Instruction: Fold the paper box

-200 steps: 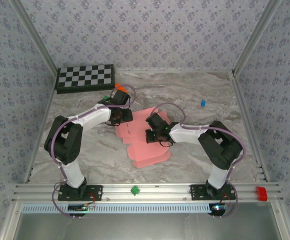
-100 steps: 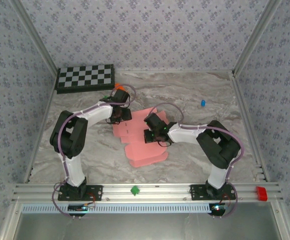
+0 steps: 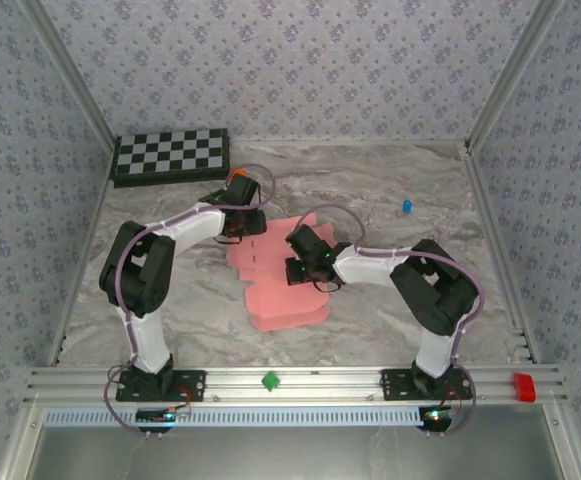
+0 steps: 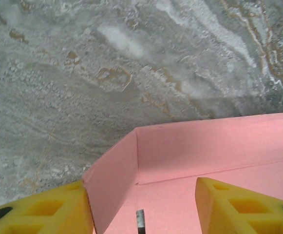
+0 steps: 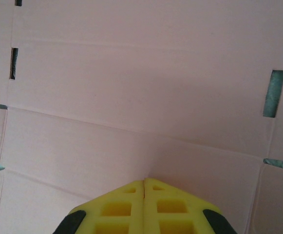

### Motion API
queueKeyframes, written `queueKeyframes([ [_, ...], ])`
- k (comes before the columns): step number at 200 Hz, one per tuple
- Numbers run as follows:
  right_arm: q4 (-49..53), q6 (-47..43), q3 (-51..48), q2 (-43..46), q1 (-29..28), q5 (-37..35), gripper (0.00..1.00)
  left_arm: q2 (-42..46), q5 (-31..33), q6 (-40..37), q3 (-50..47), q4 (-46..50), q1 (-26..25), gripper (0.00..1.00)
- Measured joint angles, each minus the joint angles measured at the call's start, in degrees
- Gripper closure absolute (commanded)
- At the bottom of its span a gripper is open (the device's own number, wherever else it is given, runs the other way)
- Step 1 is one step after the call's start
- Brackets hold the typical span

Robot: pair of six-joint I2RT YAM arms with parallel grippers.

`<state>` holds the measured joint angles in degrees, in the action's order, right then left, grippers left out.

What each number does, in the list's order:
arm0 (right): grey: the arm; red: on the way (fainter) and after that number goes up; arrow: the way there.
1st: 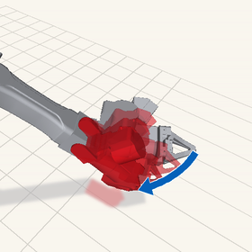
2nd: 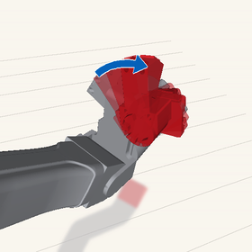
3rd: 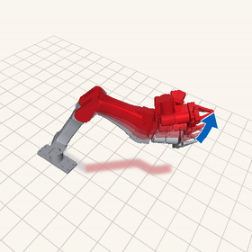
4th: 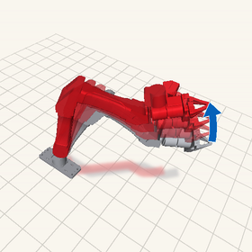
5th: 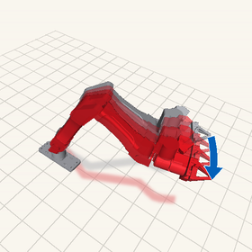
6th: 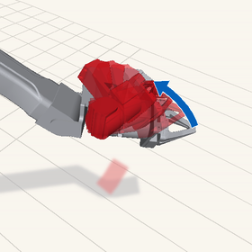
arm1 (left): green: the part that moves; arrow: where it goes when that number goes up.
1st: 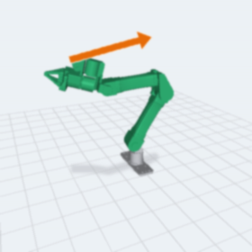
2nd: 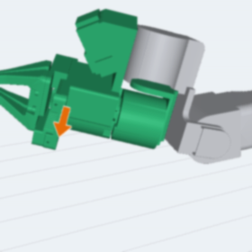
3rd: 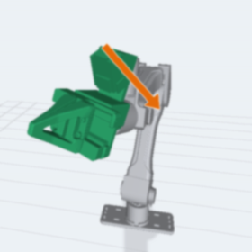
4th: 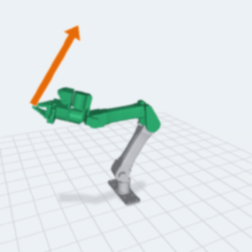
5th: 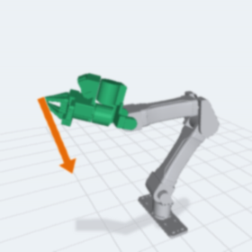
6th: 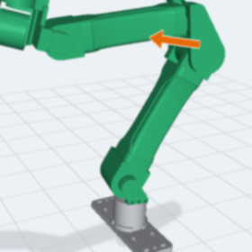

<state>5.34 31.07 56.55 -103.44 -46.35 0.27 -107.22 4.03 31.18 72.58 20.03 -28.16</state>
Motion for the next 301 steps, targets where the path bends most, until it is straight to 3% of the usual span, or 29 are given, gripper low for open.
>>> queueKeyframes([
  [105,0.0,0.0,1.1,-1.0,-0.1,0.6,0.98,-5.2,-8.7,-3.8,1.2,-4.5,-0.8,0.49],
  [205,0.0,0.0,1.1,-1.0,-0.1,0.6,0.98,-6.4,-9.7,-4.4,3.1,-3.8,-0.8,0.48],
  [301,0.0,1.0,1.1,-1.0,0.1,0.6,0.99,13.3,-2.5,-5.9,-5.0,0.8,-0.8,0.44],
])
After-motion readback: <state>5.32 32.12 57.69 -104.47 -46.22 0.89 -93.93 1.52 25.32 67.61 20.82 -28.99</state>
